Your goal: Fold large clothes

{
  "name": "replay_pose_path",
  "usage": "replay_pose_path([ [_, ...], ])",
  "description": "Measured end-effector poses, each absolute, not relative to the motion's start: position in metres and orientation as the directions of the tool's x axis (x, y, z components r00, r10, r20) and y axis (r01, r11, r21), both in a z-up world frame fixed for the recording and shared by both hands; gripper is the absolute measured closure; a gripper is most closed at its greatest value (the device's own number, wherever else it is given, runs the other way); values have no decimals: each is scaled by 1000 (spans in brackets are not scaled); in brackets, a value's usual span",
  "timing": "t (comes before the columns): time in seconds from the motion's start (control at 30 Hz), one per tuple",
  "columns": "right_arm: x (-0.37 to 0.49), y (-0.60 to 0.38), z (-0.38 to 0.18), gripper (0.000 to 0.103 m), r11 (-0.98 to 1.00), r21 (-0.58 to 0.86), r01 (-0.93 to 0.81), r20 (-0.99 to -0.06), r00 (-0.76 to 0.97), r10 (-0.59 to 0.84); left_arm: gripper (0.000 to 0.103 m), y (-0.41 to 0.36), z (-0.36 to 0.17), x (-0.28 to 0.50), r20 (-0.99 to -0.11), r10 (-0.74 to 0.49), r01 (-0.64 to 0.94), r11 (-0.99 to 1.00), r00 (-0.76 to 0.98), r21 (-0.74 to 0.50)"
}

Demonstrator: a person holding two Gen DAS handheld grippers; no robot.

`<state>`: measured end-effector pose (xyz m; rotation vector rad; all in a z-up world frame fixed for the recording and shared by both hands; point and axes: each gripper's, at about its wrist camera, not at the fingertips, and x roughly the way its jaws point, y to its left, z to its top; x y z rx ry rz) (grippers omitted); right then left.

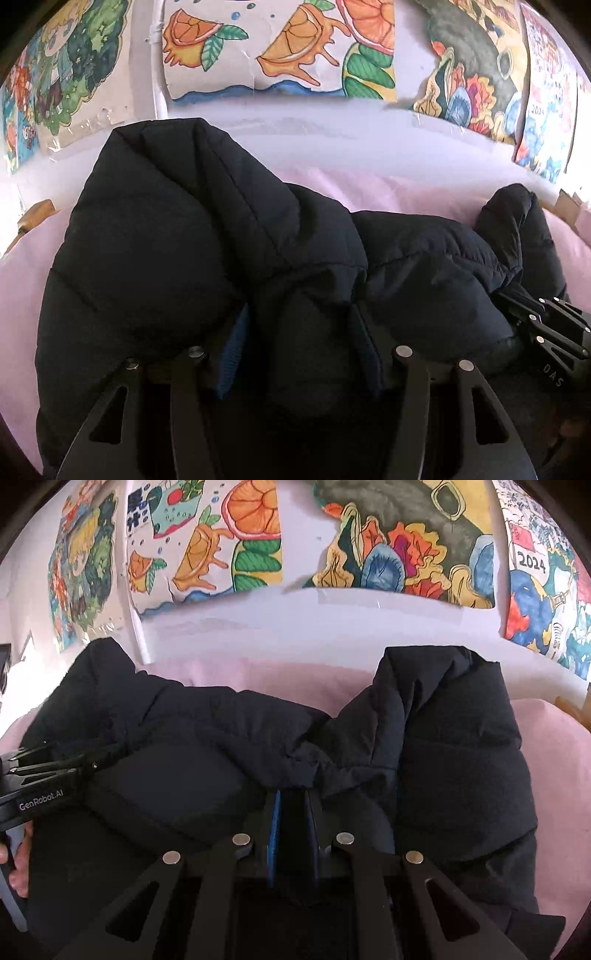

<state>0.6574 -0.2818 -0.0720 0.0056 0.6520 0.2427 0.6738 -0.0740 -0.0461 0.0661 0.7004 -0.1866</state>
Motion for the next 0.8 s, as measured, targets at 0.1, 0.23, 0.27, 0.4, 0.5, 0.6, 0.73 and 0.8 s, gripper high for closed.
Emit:
replay_pose_path([
  [0.1, 659, -280, -83, 90, 975, 78, -210, -608, 765, 214, 51, -77, -53, 676, -645, -127, 187, 982, 753, 26],
  [0.23, 656, -273, -90, 90, 981, 33, -192, -615, 769, 171, 52, -82, -55, 668, -625, -92, 179, 981, 775, 78],
  [0.27, 653, -273, -89, 90, 982, 27, -188, -611, 775, 165, 51, -80, -53, 665, -620, -101, 184, 980, 778, 72],
  [0.4, 640, -278, -81, 90, 984, 34, -176, -580, 798, 163, 30, -71, -28, 654, -654, -158, 200, 980, 740, -11],
  [0.5, 629, -285, -67, 82, 982, 92, -163, -564, 805, 187, 19, -60, -9, 641, -672, -156, 179, 983, 723, -36],
  [0.6, 613, -294, -48, 24, 971, 172, -164, -538, 811, 232, 18, -54, 7, 627, -672, -156, 155, 986, 724, -62],
  [0.73, 602, -291, -28, 0, 966, 195, -168, -552, 796, 250, 18, -47, 25, 607, -677, -165, 142, 986, 717, -90],
  [0.8, 595, -289, -19, 0, 971, 164, -175, -554, 798, 237, 18, -48, 32, 600, -676, -152, 136, 988, 721, -77],
])
